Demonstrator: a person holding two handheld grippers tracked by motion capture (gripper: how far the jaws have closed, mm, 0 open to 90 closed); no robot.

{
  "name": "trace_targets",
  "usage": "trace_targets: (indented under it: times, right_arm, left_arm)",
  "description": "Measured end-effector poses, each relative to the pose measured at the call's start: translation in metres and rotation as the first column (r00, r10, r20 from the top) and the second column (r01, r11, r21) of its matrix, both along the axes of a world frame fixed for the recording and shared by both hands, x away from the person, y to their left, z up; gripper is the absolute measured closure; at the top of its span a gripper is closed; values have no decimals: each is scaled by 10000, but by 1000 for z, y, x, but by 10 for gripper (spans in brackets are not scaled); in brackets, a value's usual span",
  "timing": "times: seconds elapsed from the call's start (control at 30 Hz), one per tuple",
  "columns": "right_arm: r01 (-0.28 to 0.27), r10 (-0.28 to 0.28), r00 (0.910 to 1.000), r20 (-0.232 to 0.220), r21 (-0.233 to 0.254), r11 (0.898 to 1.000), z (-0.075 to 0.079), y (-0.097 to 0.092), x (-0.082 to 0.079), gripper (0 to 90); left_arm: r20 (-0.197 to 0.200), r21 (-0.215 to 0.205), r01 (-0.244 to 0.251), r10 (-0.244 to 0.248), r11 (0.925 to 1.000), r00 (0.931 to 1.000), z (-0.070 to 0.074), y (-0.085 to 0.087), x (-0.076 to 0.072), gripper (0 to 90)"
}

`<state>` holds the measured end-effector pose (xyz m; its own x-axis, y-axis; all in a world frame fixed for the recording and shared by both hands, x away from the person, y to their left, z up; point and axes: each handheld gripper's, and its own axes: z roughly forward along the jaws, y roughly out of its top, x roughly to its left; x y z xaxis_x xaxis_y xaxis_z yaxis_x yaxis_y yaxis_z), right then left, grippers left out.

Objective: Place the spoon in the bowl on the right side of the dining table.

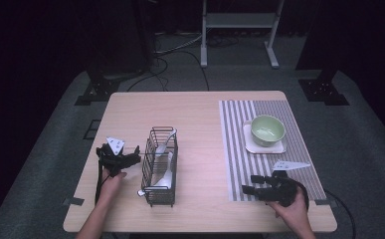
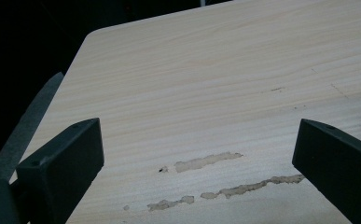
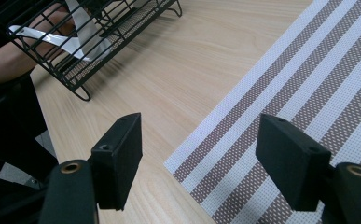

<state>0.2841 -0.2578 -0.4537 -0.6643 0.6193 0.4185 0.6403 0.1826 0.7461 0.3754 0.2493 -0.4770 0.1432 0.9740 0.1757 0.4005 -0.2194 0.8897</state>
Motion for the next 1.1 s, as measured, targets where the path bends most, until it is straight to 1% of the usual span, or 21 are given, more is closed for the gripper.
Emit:
trace_targets:
  times: [0.2,0.27,0.37,0.43,0.5,0.77,0.8,1.0,1.1]
  right_arm:
    - [-128,128,9999,-18,102,9999,2,2,2,306]
    - [-158,158,9999,16,120,9998,3,3,3,304]
    - [-239,239,9997,4,301,9993,8,4,3,303]
    - [-271,271,9996,14,296,9992,9,5,4,302]
    - [-315,315,9995,51,171,9994,11,7,4,302]
    - [-453,453,9990,35,116,9989,18,10,6,300]
    - [-512,511,9986,104,79,9987,20,11,7,300]
    - [-661,661,9977,156,-27,9978,29,15,8,300]
    - [-825,830,9963,231,-193,9964,36,21,10,298]
  left_arm:
    - [18,29,10,-10,10000,10000,0,0,0,9]
    - [46,33,1,-1,10000,10000,0,0,0,10]
    - [29,13,-6,6,10000,10000,0,0,-1,9]
    - [29,48,17,-17,10000,10000,0,0,-1,9]
    - [36,57,43,-44,10000,10000,0,0,-1,10]
    - [27,80,51,-51,10000,10000,0,0,-1,10]
    - [31,104,51,-52,9999,10000,0,0,-1,10]
    - [35,130,46,-46,9999,10000,0,0,-1,10]
    - [35,132,42,-43,9999,10000,0,0,-1,10]
